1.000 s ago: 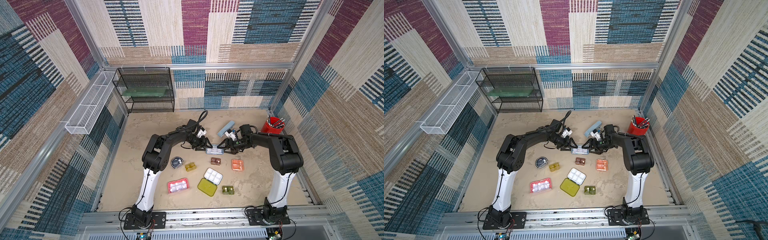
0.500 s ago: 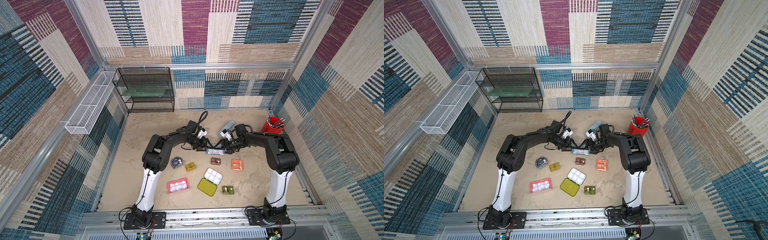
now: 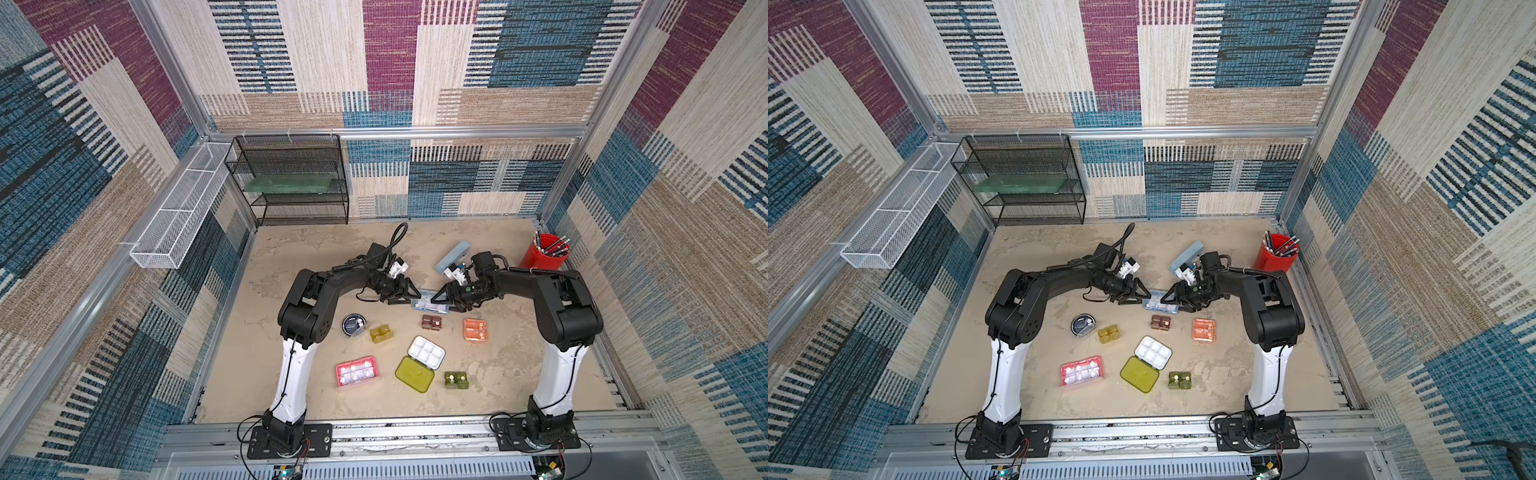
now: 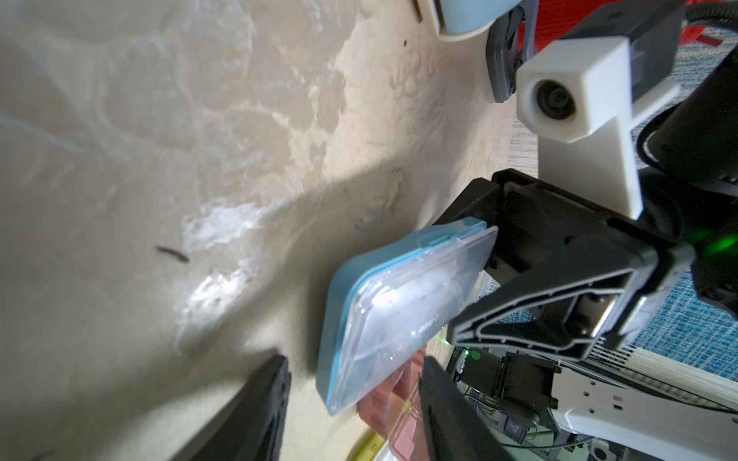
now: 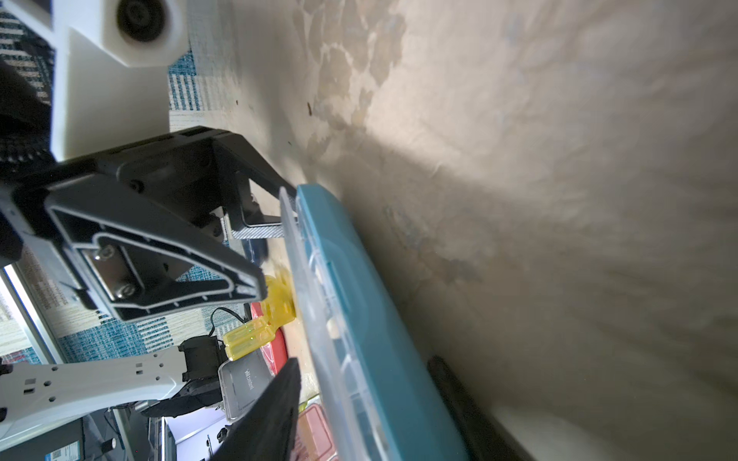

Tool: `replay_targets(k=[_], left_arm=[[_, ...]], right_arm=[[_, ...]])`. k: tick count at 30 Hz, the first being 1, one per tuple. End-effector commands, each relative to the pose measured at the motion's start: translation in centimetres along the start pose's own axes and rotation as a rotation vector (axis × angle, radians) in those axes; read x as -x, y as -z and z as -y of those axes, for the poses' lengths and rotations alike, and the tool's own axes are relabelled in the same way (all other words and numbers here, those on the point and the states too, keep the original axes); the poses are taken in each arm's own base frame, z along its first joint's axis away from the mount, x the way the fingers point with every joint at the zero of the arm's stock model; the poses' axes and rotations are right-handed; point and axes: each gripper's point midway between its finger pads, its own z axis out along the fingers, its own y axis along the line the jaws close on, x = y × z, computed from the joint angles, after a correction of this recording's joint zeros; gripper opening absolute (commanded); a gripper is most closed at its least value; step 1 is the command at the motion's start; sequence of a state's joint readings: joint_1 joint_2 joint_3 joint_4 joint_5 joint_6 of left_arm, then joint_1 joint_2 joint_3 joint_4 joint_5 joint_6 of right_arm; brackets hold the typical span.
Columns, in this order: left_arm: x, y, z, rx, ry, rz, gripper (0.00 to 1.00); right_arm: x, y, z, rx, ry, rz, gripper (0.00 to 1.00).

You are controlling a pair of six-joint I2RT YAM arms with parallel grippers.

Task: Close pillboxes
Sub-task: Pick up the pillbox at the center of the board.

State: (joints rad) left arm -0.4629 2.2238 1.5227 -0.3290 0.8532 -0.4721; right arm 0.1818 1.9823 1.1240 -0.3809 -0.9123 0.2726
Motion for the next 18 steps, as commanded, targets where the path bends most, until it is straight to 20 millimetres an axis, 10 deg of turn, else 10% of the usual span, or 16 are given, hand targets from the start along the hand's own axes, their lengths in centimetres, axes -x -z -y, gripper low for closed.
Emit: replay_targets(k=[1,18], left_arm=[[0.2,0.4,0.4,0.001,0.000,0.010,0.56],[0.4,1.9,0.6,-0.028,0.006,0.028,0.56]], right_arm=[[0.4,0.1,0.3,-0.032,-0.004,0.022,0.48],[0.9,0.4,-0.3,-0.024,0.001,0.038,0.38]])
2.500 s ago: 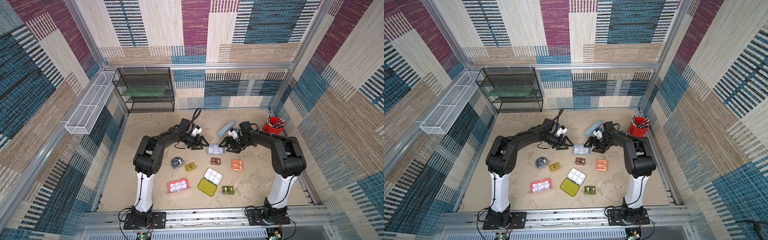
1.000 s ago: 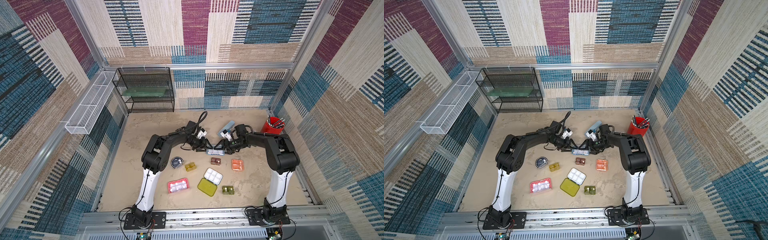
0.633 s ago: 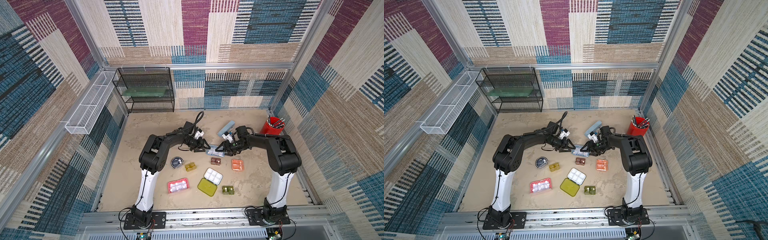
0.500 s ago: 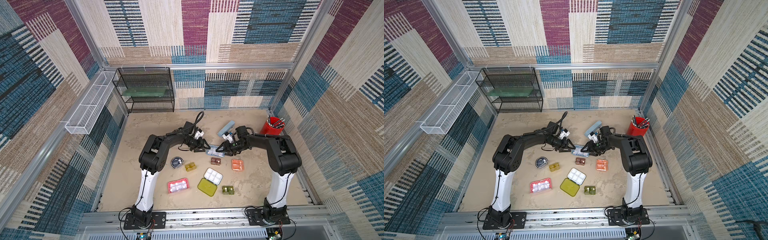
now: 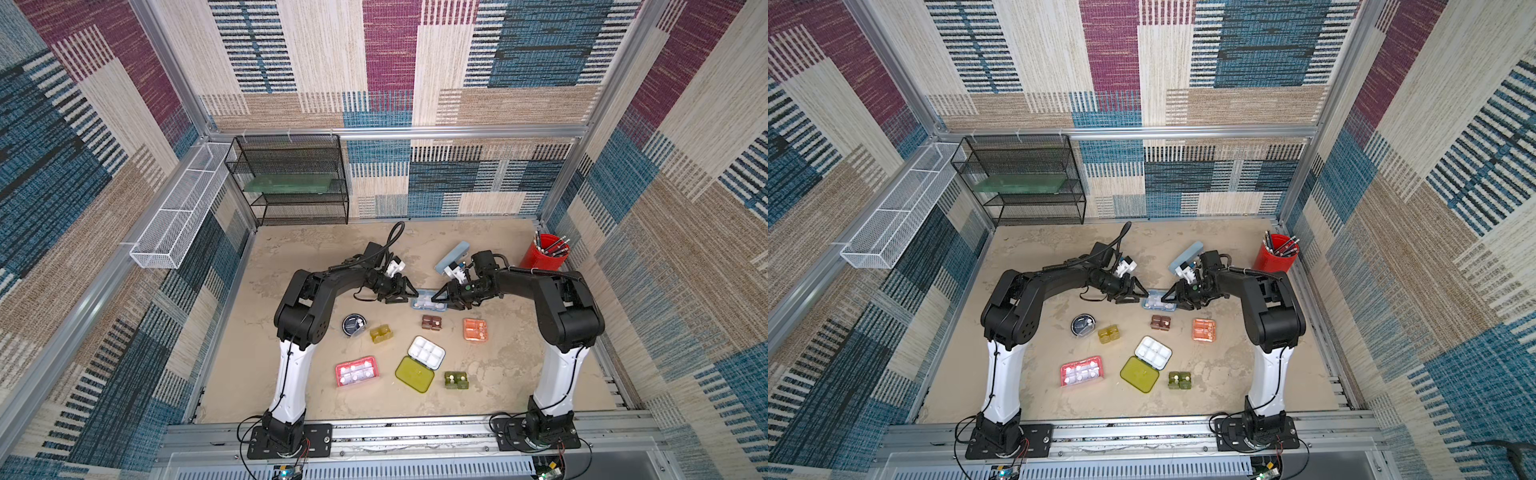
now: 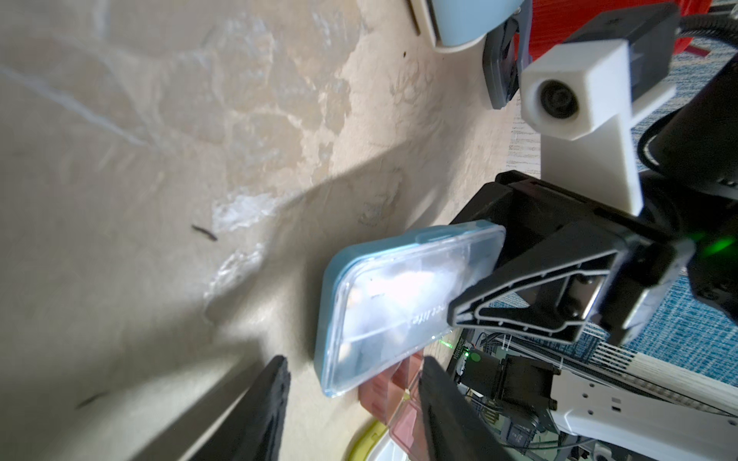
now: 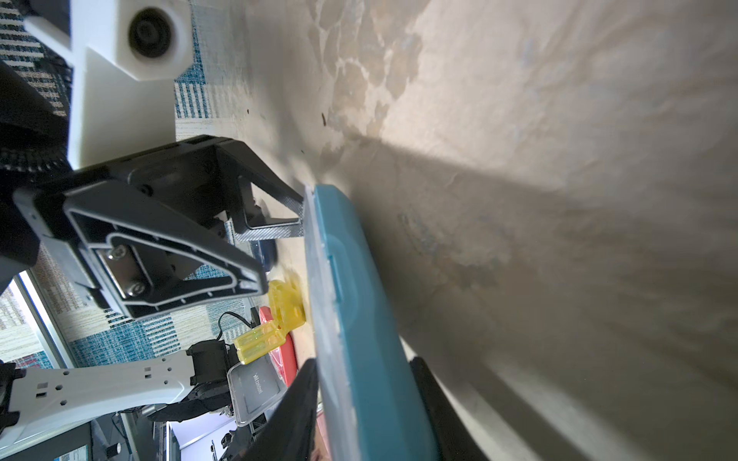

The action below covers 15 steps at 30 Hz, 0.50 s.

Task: Close pillboxes
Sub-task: Pick up the pillbox at the center of the board.

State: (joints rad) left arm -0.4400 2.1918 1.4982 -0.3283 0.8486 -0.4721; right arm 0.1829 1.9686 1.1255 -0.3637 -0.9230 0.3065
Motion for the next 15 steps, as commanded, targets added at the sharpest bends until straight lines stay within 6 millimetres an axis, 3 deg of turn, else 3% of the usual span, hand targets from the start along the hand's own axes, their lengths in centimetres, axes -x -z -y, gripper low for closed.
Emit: replay_targets(k=[1,15], left_arm=[[0.2,0.8,0.9,-0.040,0.000,0.005,0.56],[1.0,6.5,2.7,-0.153,0.051,0.047,0.58]], right_arm=[[0.5,0.1,0.3,-0.037,0.008,0.025,0.38],[1.4,1.5,-2.1,0.038,0.038,0.058,0.36]])
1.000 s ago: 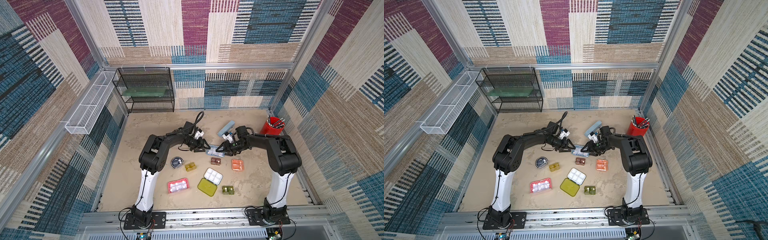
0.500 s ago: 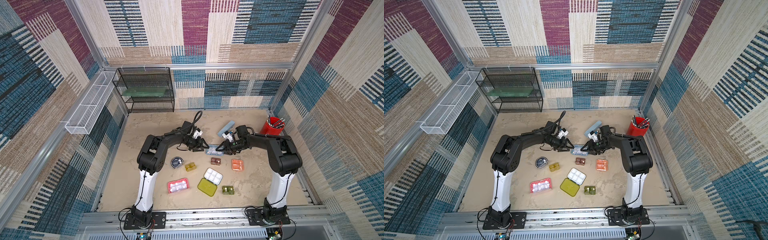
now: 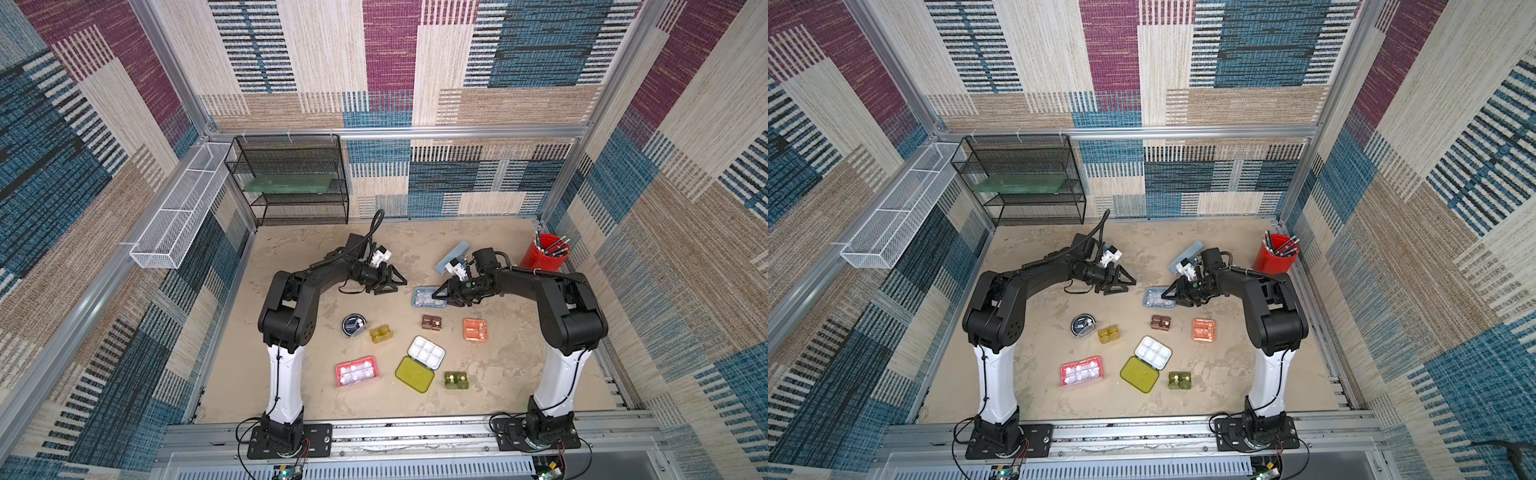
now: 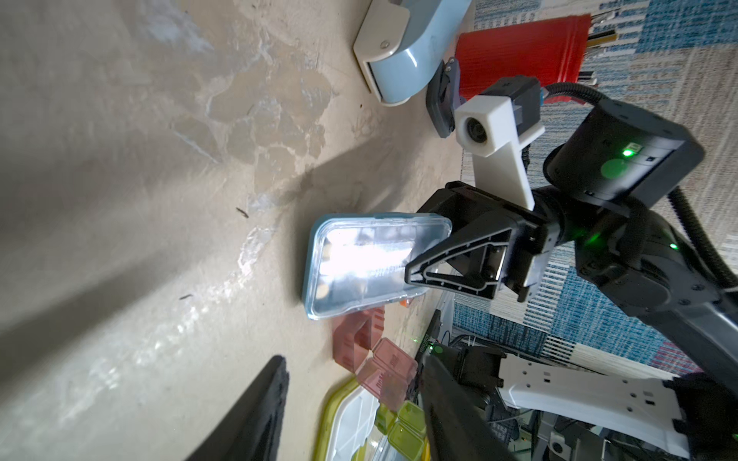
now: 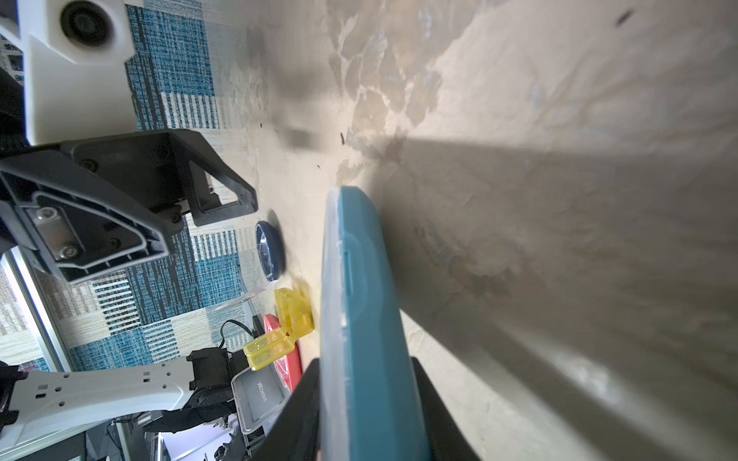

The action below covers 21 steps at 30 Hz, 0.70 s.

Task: Close pillboxes
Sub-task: Pick up the pillbox at the center of the board.

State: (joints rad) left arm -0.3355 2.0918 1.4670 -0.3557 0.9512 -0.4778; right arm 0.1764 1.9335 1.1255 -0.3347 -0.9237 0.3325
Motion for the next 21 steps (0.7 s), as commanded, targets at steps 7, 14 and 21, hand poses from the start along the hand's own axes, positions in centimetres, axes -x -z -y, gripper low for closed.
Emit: replay_targets(k=[7,14,21], left_arm=[[-1.0,2.4,5.1,-0.158,-0.024,-0.028,0.67],[-1.6,2.8,5.2,-0.141,-0.040,-0.032,0.73],[-2.4,3.3,5.0,-0.109,-0.051,-0.028,0.72]], right_arm=[[1.8,2.9,-4.3,0.100,0.057,0.058,0.35],[1.5,2.5,-3.4,0.066,0.022,0.027,0.32],[1.3,2.1,-3.9,0.093,0.037,0.033,0.32]])
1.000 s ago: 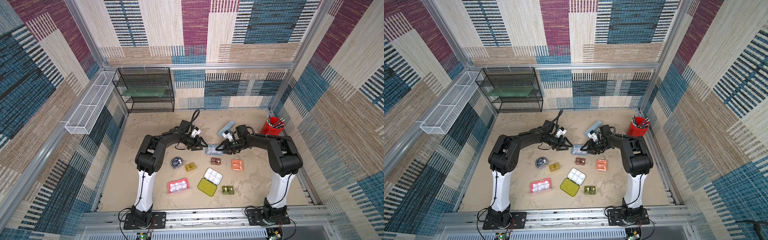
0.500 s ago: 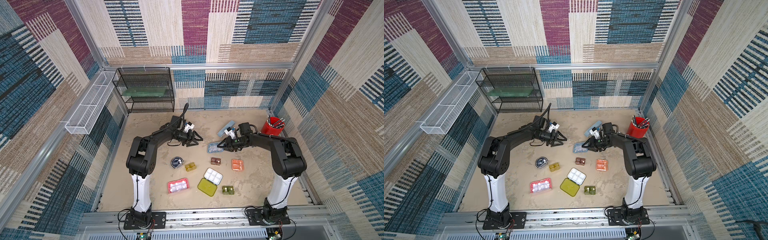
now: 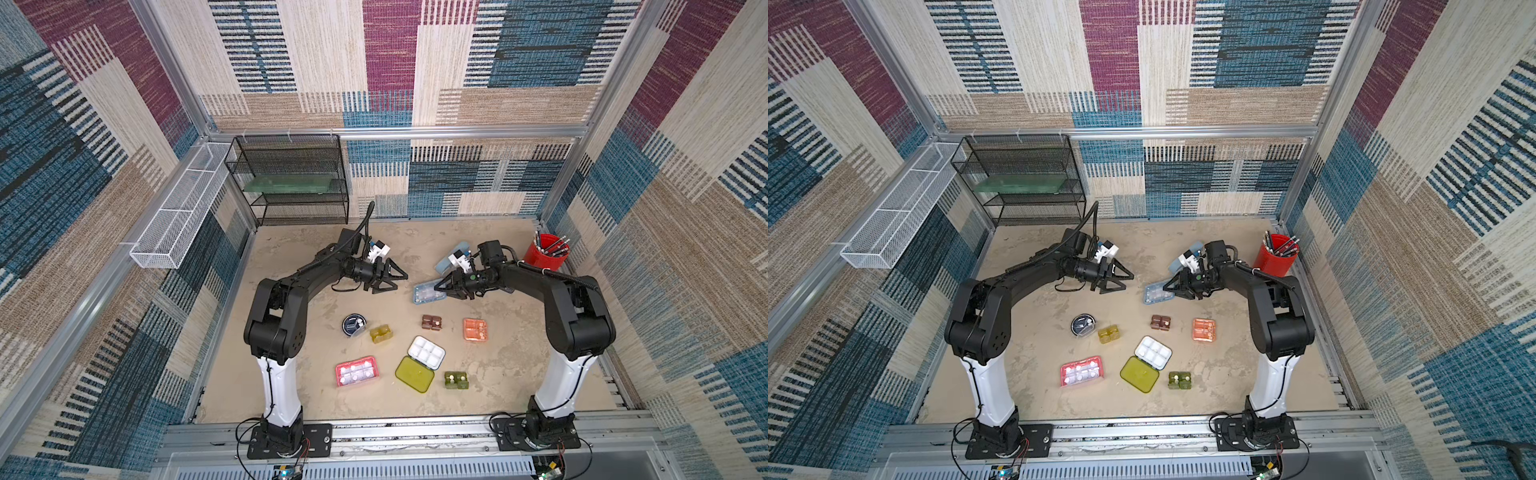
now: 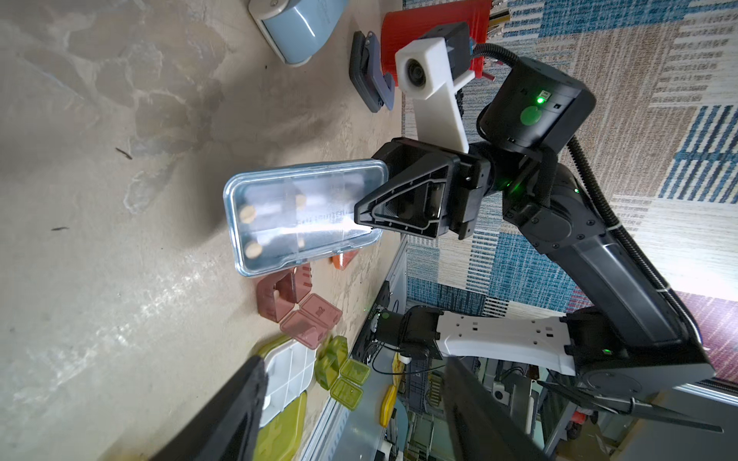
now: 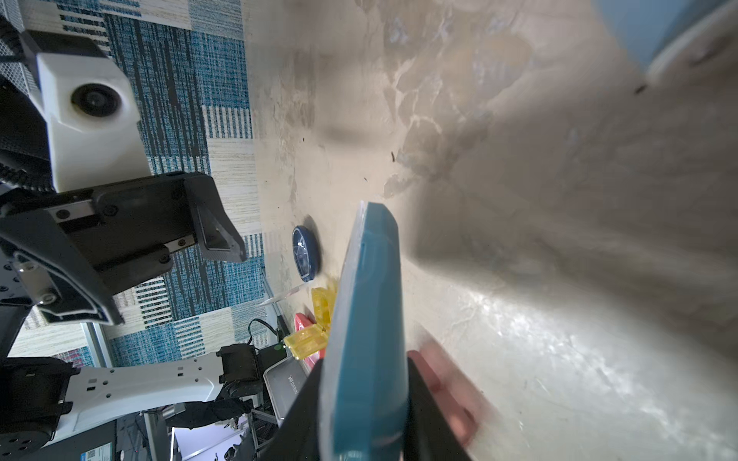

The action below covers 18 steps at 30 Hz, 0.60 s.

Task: Close pillboxes
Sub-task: Pick up the pillbox at the center of the board, then close the lid on the pillbox.

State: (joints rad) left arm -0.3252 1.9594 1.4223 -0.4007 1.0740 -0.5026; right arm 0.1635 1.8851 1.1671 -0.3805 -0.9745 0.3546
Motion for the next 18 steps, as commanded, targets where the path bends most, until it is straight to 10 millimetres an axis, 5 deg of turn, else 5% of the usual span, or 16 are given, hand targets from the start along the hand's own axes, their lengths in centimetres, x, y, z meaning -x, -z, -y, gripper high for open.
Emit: replay_targets(k=[1,8,18], left_arm=[[-0.4,0.3,0.0,0.009,-0.041,-0.006,0.72],[-0.3,0.6,0.9,-0.032,-0.040,-0.005,0.76],[1.9,1.2,4.3,-0.120,-0.094,0.038,0.80]], right_arm=[[0.6,0.4,-1.4,0.045,0.036,0.019,0.31],[0.6,1.7,-3.6,0.087,0.059,0.030,0.31],[1.5,4.8,-10.7,0.219,0.131,0.049,0.31]])
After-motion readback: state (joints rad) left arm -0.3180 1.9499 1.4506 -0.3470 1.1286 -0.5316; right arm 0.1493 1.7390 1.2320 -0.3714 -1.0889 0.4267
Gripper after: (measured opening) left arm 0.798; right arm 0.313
